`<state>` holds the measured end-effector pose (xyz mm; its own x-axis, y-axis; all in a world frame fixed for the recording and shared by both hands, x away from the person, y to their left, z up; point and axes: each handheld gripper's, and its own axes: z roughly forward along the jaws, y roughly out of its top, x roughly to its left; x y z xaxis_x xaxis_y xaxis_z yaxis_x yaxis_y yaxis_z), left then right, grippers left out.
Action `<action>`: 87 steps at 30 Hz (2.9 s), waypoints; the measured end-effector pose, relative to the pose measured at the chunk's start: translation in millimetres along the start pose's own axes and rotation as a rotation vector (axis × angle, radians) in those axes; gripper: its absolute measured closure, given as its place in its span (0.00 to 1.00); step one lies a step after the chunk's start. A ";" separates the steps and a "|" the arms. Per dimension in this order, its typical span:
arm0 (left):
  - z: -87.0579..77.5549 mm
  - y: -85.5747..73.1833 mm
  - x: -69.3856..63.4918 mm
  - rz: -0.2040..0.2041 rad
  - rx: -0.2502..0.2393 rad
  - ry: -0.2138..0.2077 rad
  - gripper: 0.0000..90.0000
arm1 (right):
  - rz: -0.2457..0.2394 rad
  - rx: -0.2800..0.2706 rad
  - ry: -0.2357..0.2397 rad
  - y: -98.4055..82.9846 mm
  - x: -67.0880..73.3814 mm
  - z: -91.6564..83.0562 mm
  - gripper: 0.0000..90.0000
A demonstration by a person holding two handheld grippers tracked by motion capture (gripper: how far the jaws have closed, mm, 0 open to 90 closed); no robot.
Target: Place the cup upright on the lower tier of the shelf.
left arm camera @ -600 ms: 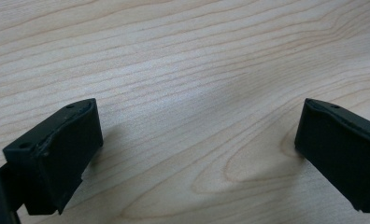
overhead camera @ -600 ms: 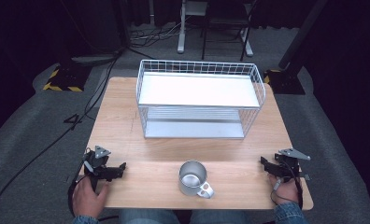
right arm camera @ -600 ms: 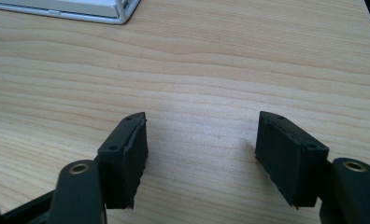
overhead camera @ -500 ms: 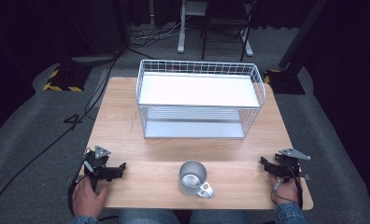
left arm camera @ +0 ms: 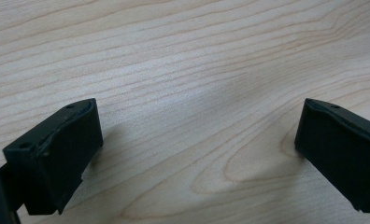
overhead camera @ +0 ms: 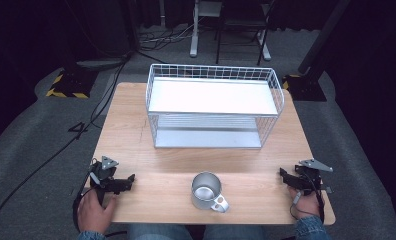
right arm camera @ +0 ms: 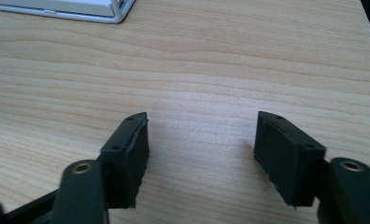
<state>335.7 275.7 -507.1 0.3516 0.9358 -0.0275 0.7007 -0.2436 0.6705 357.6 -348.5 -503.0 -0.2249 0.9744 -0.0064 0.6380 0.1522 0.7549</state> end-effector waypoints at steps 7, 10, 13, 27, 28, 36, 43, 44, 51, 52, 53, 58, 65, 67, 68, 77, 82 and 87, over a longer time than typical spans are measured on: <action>0.0 0.0 0.0 0.000 0.000 0.000 0.01 | -0.025 -0.034 0.058 7.7 10.1 -14.5 0.52; 0.0 0.0 0.0 0.000 0.000 0.000 0.01 | -0.048 -0.048 0.077 12.0 18.2 -24.5 0.52; 0.0 0.0 0.0 0.001 0.000 0.000 0.01 | -0.050 -0.064 0.112 14.6 24.3 -33.9 0.53; -0.6 -0.5 -0.1 0.006 0.002 -0.003 0.01 | -0.130 -0.087 0.260 16.6 62.7 -72.9 0.54; -0.6 -0.5 -0.1 0.006 0.002 -0.003 0.01 | -0.130 -0.087 0.260 16.6 62.7 -72.9 0.54; -0.6 -0.5 -0.1 0.006 0.002 -0.003 0.01 | -0.189 -0.097 0.328 21.9 88.4 -86.7 0.54; -0.6 -0.5 -0.2 0.006 0.002 -0.004 0.01 | -0.259 -0.110 0.384 21.7 116.3 -94.4 0.54; -0.6 -0.5 -0.1 0.007 0.002 -0.004 0.01 | -0.278 -0.113 0.406 21.8 124.8 -96.8 0.54; -0.6 -0.5 -0.1 0.006 0.002 -0.004 0.01 | -0.319 -0.103 0.475 21.0 148.2 -102.1 0.54; -0.6 -0.5 -0.1 0.006 0.002 -0.004 0.01 | -0.325 -0.103 0.482 20.6 150.6 -102.2 0.54; -0.6 -0.5 -0.2 0.006 0.002 -0.004 0.01 | -0.329 -0.104 0.491 20.1 152.9 -102.6 0.54; -0.6 -0.5 -0.2 0.006 0.002 -0.004 0.01 | -0.360 -0.104 0.524 17.5 164.0 -104.8 0.54; -0.6 -0.5 -0.2 0.006 0.002 -0.004 0.01 | -0.394 -0.081 0.585 11.8 182.4 -104.1 0.53; -0.6 -0.5 -0.1 0.007 0.002 -0.004 0.01 | -0.401 -0.076 0.597 10.1 186.6 -103.5 0.53; -0.6 -0.5 -0.2 0.006 0.002 -0.004 0.01 | -0.402 -0.072 0.604 9.4 188.2 -102.9 0.53; -0.6 -0.5 -0.2 0.006 0.002 -0.004 0.01 | -0.406 -0.016 0.614 5.6 197.8 -93.3 0.57; -0.6 -0.5 -0.2 0.006 0.002 -0.004 0.01 | -0.401 0.017 0.596 4.7 201.7 -88.2 0.63; -0.6 -0.5 -0.1 0.006 0.002 -0.004 0.01 | -0.402 0.038 0.601 5.7 205.3 -85.4 0.68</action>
<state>334.9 275.9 -507.0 0.3584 0.9332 -0.0259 0.6996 -0.2501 0.6694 252.2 -161.8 -444.1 -0.8068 0.5838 0.0911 0.4434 0.4961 0.7465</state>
